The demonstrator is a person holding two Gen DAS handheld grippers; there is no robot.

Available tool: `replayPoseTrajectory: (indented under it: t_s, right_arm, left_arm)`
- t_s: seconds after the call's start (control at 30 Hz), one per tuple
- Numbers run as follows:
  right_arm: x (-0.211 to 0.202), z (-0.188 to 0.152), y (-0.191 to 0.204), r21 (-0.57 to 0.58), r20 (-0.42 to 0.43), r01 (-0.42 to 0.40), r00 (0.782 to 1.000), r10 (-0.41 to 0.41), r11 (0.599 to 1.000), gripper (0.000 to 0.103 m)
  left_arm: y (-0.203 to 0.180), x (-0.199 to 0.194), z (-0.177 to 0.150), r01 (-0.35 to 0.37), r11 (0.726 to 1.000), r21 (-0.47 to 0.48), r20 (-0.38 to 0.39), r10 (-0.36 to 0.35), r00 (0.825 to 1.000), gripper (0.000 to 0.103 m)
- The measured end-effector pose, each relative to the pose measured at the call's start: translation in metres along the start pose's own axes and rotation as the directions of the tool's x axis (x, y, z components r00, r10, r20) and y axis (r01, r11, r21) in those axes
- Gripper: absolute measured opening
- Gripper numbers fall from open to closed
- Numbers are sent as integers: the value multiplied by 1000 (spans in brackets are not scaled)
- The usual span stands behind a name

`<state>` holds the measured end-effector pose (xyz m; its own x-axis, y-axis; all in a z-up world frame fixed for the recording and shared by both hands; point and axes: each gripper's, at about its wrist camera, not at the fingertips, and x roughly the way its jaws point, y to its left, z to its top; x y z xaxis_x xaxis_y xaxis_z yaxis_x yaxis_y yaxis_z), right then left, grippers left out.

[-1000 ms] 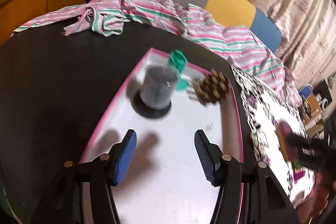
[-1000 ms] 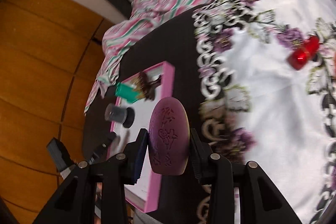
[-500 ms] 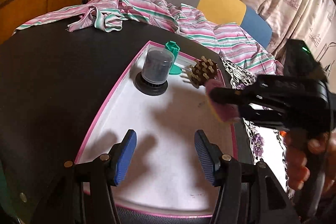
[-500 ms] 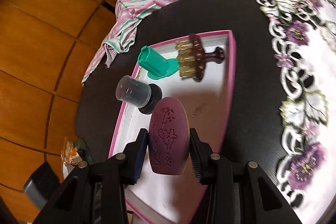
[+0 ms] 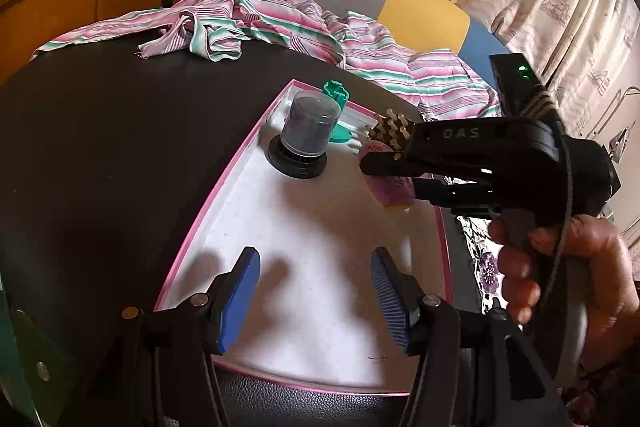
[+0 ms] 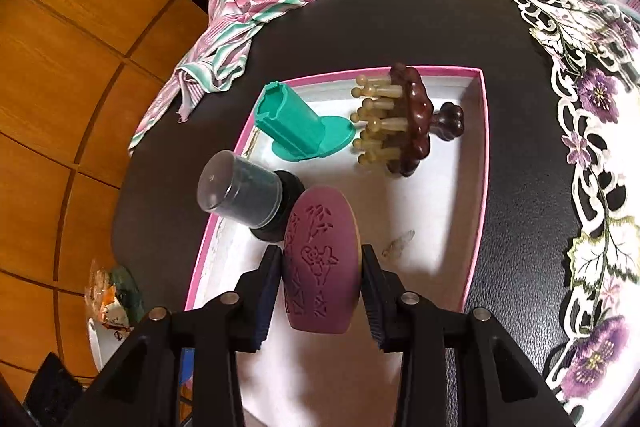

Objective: Organize rigid objects
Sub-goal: 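Lower the purple oval sponge into the tray and open the right gripper, then move the right gripper to the orange blocks while the left moves toward the red tube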

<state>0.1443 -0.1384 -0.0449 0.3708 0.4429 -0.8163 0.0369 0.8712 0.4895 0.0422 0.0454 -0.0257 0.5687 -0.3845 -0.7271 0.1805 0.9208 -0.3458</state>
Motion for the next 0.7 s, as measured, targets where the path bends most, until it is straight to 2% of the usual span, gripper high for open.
replayPoseTrajectory:
  t_s: [0.23, 0.47, 0.7]
  right_arm:
    - [11, 13, 2, -8, 12, 49, 999, -48, 999, 39]
    - [11, 25, 9, -41, 64, 106, 993, -103, 994, 39]
    - [-15, 14, 7, -39, 70, 53, 996, -50, 998, 39]
  left_arm:
    - [3, -5, -1, 1, 1000, -13, 2, -1, 1000, 58]
    - [4, -8, -4, -9, 1000, -16, -1, 9, 1000, 58]
    - [0, -7, -4, 1, 1000, -23, -5, -2, 1000, 58]
